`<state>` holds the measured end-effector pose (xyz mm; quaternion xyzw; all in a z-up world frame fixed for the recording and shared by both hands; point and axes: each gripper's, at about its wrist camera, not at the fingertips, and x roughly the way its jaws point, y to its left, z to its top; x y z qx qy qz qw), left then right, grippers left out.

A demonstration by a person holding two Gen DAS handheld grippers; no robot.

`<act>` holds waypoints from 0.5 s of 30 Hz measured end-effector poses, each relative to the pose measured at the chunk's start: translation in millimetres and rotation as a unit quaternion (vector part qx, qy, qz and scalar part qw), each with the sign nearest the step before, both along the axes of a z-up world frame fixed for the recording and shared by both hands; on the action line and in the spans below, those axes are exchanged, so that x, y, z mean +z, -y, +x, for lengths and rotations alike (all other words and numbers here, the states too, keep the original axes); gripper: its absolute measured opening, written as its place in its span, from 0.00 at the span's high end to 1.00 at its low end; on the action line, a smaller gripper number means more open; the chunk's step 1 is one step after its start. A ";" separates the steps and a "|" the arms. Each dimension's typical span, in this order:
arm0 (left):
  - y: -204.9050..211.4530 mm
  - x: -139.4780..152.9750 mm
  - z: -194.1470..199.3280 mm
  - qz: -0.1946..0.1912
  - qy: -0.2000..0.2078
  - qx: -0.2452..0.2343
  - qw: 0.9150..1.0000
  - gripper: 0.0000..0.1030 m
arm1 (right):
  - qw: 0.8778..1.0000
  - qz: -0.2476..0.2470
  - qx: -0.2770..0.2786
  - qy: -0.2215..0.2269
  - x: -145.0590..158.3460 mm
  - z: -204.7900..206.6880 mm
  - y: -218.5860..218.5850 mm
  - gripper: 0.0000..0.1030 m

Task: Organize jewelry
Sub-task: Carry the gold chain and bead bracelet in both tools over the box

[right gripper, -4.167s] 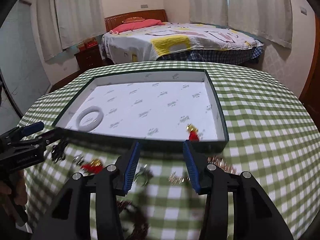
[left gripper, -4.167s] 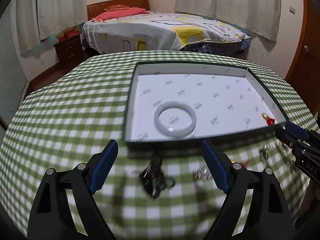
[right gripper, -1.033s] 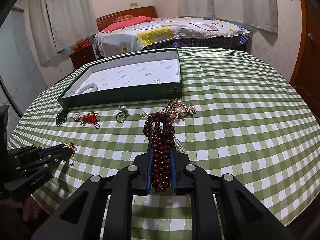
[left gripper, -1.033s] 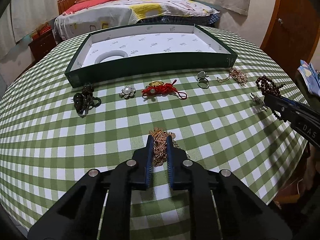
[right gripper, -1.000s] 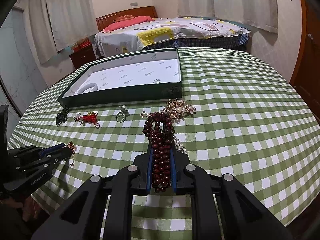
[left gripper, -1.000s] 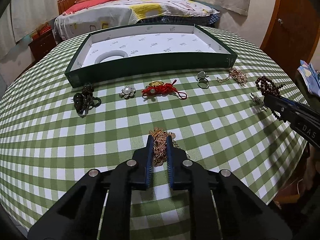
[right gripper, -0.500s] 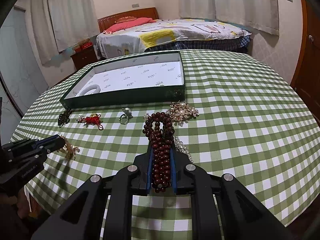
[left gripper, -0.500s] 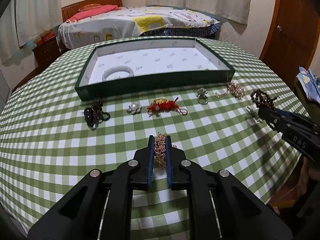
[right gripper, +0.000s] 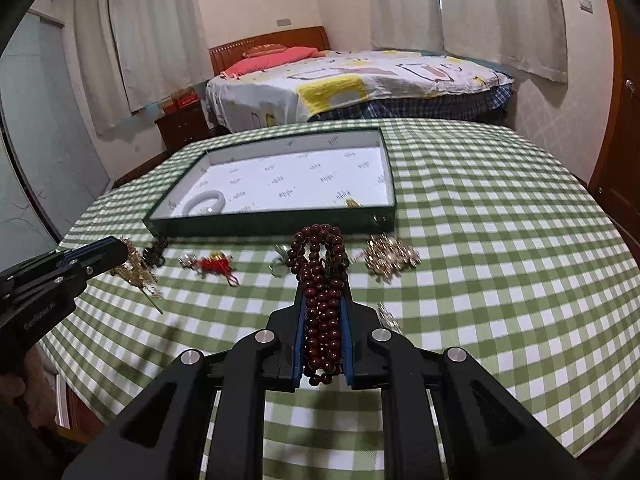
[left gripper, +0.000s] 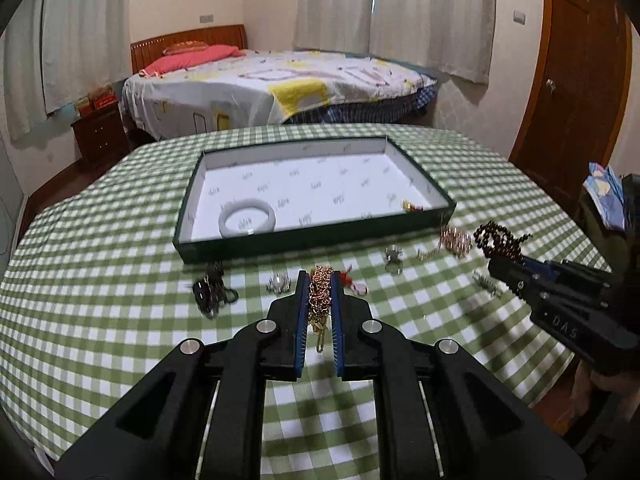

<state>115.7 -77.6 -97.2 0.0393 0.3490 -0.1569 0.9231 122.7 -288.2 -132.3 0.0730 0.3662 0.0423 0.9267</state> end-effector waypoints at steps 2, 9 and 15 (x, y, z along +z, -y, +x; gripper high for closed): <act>-0.5 8.2 4.4 -0.006 0.010 0.000 1.000 0.90 | 1.000 0.007 0.003 0.006 5.7 3.9 -1.2 0.85; 3.4 36.0 29.3 -0.019 0.048 -0.006 0.999 0.90 | 0.999 0.010 0.014 0.036 29.5 28.4 -9.7 0.85; 12.3 54.8 59.5 -0.021 0.082 -0.008 0.996 0.90 | 0.997 0.002 0.019 0.074 53.7 59.8 -15.1 0.85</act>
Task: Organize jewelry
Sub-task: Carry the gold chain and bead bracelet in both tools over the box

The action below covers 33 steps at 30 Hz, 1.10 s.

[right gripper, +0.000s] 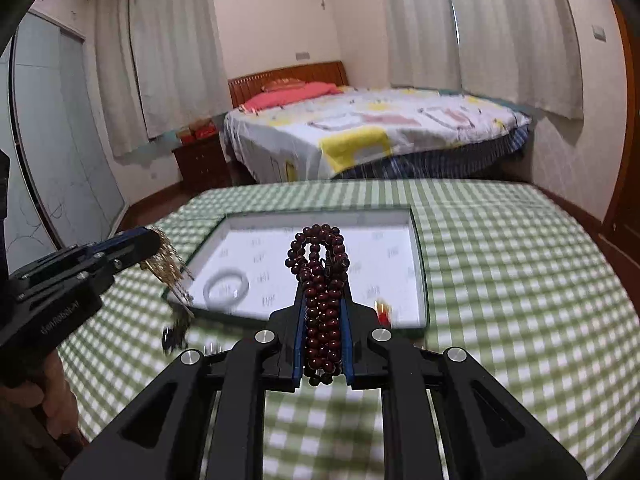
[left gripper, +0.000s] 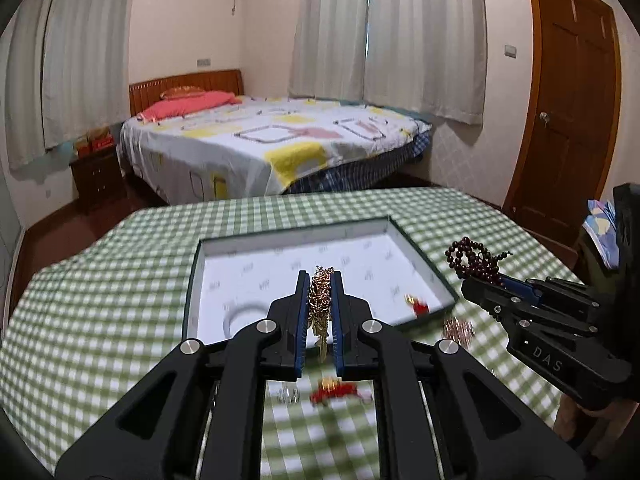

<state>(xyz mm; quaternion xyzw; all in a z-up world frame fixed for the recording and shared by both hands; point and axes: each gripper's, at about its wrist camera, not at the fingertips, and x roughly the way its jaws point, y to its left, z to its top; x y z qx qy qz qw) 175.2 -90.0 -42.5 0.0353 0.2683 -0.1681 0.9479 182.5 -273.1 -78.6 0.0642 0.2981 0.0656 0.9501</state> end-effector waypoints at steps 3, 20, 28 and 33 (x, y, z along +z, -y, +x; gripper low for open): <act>4.7 3.8 17.9 -0.003 0.009 0.003 1.000 0.90 | 1.000 -0.005 0.000 0.015 8.9 18.7 -1.6 0.85; 20.8 -92.6 107.0 0.040 -0.089 0.038 0.995 0.90 | 0.996 -0.034 0.007 -0.081 -70.2 100.6 -12.2 0.85; 19.9 -120.6 122.2 0.061 -0.127 0.046 0.989 0.90 | 0.993 -0.045 0.016 -0.112 -89.9 112.2 -15.7 0.85; 20.2 -127.9 126.1 0.066 -0.137 0.046 0.987 0.89 | 0.991 -0.045 0.016 -0.122 -96.6 114.2 -14.0 0.82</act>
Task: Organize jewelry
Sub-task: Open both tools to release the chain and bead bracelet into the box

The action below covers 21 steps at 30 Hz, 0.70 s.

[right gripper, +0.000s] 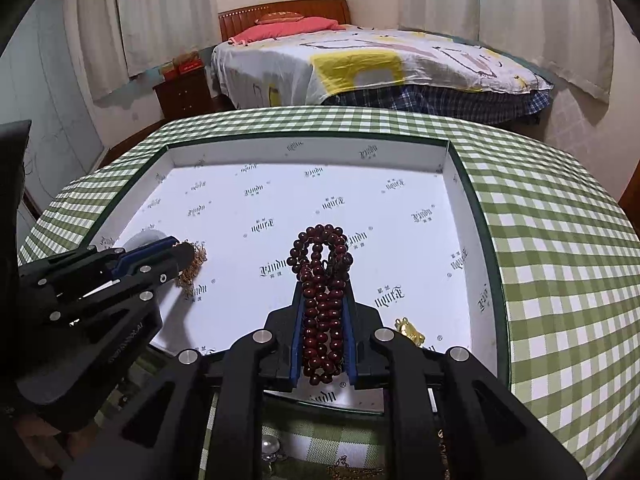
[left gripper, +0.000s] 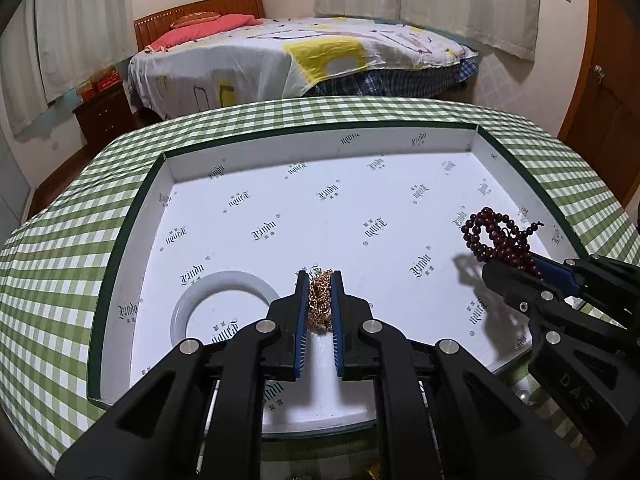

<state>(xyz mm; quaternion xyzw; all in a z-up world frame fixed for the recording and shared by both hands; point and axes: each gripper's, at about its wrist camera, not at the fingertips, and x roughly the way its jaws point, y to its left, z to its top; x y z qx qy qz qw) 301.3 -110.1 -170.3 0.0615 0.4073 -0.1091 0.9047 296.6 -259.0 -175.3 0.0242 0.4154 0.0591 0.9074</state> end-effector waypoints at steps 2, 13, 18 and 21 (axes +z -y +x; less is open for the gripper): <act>-0.3 -0.5 0.4 -0.002 -0.002 0.002 1.000 0.87 | 1.000 0.001 -0.001 -0.004 -2.1 1.9 0.3 0.72; -2.5 7.4 -7.3 -0.019 0.004 -0.003 1.000 0.54 | 1.000 0.005 -0.010 0.008 4.9 -0.9 4.4 0.62; 0.6 15.2 -11.9 -0.013 0.020 -0.004 1.000 0.44 | 1.000 0.005 -0.012 0.010 7.6 -3.9 4.0 0.59; -0.9 13.0 -10.2 -0.012 0.012 -0.001 1.000 0.43 | 1.000 0.009 -0.009 0.009 6.7 -3.4 2.5 0.58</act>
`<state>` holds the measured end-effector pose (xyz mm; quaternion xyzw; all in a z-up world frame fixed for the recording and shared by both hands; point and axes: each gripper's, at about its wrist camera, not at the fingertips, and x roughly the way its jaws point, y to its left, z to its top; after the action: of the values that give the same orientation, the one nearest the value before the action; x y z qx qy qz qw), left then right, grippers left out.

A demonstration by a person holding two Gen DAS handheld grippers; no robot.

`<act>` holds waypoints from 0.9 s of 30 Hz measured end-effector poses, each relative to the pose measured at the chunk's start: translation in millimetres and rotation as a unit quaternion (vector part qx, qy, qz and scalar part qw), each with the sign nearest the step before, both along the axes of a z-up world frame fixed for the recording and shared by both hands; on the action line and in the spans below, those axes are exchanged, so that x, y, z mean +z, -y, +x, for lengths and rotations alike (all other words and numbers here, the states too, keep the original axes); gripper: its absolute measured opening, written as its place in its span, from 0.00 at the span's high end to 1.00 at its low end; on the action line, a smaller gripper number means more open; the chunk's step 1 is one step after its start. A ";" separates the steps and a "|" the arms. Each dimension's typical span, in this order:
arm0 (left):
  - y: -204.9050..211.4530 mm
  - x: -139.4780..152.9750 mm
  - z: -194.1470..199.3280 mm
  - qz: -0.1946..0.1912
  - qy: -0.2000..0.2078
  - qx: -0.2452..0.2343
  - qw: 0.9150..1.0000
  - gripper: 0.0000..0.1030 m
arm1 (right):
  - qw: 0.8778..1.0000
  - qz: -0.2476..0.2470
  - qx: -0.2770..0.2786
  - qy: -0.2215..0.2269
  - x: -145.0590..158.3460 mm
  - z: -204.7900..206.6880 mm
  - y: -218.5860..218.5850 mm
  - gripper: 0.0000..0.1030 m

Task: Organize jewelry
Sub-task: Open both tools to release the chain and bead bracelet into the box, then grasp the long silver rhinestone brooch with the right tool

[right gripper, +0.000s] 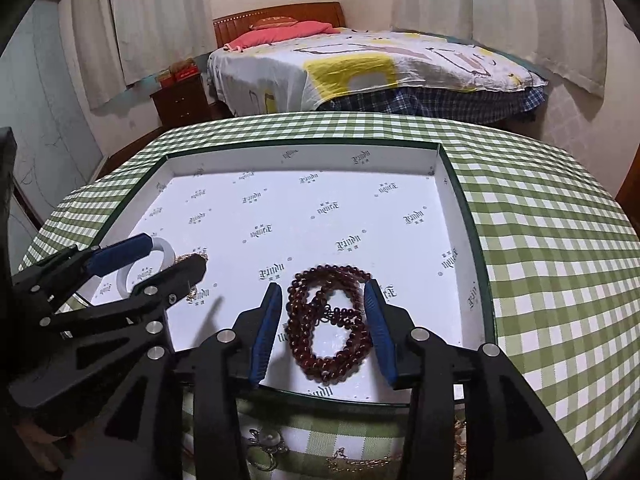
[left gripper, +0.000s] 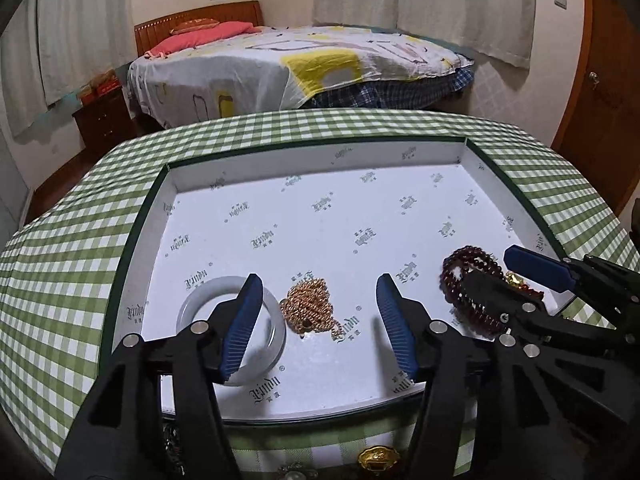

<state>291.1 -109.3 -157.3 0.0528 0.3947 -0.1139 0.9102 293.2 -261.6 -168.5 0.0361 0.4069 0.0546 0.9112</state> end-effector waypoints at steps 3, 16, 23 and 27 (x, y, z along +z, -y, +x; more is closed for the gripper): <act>-1.6 -0.7 -0.9 0.002 0.000 0.002 1.000 0.42 | 1.000 -0.004 0.001 0.004 2.1 -0.8 -2.0 0.57; -8.0 19.4 -33.4 0.008 0.035 0.004 0.999 0.36 | 1.000 0.003 -0.022 0.020 16.9 -40.3 14.4 0.56; -19.5 24.7 -68.3 0.006 0.034 0.014 0.999 0.36 | 0.999 -0.004 -0.041 0.008 13.3 -83.8 28.3 0.56; -28.2 23.6 -89.3 0.007 0.027 0.023 0.999 0.36 | 0.999 -0.013 -0.043 -0.005 7.3 -103.9 31.7 0.56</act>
<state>201.9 -81.1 -133.7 0.0530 0.3717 -0.0886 0.9226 189.3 -293.3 -161.2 0.0420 0.4099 0.0095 0.9111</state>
